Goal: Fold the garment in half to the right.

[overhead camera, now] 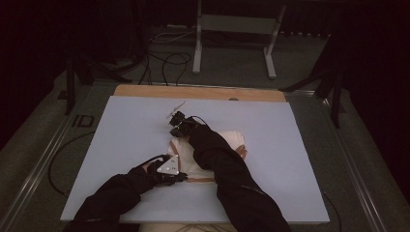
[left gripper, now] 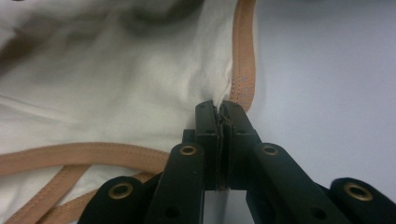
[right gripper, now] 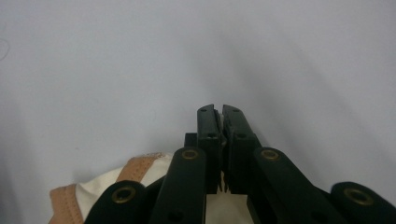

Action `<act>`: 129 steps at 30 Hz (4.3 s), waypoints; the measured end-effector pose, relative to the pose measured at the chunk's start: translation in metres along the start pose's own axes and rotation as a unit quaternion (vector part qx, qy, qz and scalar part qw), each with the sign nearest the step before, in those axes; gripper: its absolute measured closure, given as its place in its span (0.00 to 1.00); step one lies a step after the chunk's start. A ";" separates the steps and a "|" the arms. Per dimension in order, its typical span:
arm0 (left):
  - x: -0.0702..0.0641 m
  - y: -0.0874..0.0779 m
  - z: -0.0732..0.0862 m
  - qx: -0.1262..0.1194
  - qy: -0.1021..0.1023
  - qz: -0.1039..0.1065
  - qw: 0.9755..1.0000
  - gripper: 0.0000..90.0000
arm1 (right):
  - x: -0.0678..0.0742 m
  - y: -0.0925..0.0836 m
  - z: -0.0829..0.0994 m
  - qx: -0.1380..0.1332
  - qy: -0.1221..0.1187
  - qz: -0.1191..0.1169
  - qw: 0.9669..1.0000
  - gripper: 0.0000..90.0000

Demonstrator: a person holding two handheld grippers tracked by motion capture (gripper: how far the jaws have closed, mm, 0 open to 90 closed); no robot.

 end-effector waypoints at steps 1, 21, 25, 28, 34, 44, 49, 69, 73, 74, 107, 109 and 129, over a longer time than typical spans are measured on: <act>0.000 0.000 -0.001 -0.002 -0.001 -0.002 1.000 0.98 | 0.000 -0.001 -0.001 -0.003 0.000 0.000 1.000 0.97; 0.000 -0.011 -0.018 -0.003 0.017 0.008 1.000 0.98 | 0.001 -0.024 -0.010 -0.029 -0.009 -0.002 1.000 0.97; 0.000 -0.013 -0.021 -0.001 0.023 0.010 1.000 0.98 | 0.000 -0.032 -0.011 -0.037 -0.010 -0.003 0.999 0.97; 0.001 -0.014 -0.024 0.001 0.026 0.009 1.000 0.98 | -0.003 -0.038 -0.012 -0.043 -0.006 0.001 0.999 0.97; 0.002 -0.016 -0.031 -0.001 0.034 0.007 0.999 0.98 | -0.008 -0.052 -0.012 -0.056 -0.004 0.005 0.998 0.97; 0.002 -0.015 -0.045 0.003 0.056 0.011 0.998 0.98 | -0.019 -0.074 -0.007 -0.075 -0.002 0.017 0.997 0.97; 0.003 -0.014 -0.052 0.003 0.064 0.014 0.998 0.98 | -0.028 -0.087 0.000 -0.081 0.007 0.024 0.996 0.97; 0.000 0.005 -0.082 0.000 0.095 0.032 0.995 0.97 | -0.051 -0.128 0.027 -0.105 0.037 0.047 0.993 0.97; -0.001 0.009 -0.088 -0.001 0.097 0.035 0.995 0.97 | -0.056 -0.136 0.033 -0.108 0.044 0.053 0.992 0.97; -0.001 0.010 -0.089 -0.002 0.095 0.036 0.995 0.97 | -0.057 -0.138 0.035 -0.110 0.046 0.053 0.991 0.97; -0.007 0.072 -0.114 0.014 0.110 0.075 0.991 0.97 | -0.091 -0.161 0.099 -0.113 0.097 0.076 0.986 0.97; -0.008 0.076 -0.114 0.018 0.110 0.077 0.991 0.97 | -0.093 -0.161 0.102 -0.112 0.099 0.077 0.986 0.97; -0.011 0.093 -0.117 0.019 0.091 0.078 0.993 0.97 | -0.107 -0.157 0.132 -0.111 0.123 0.074 0.983 0.97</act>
Point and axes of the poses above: each handheld gripper's, and its own axes: y roughly forward along the jaws, z roughly out of its underside, x roughly to its left, the point moved 9 cm from there along y, roughly forward along the jaws, and after that the axes turned 4 degrees about -x, right-handed, at the moved point
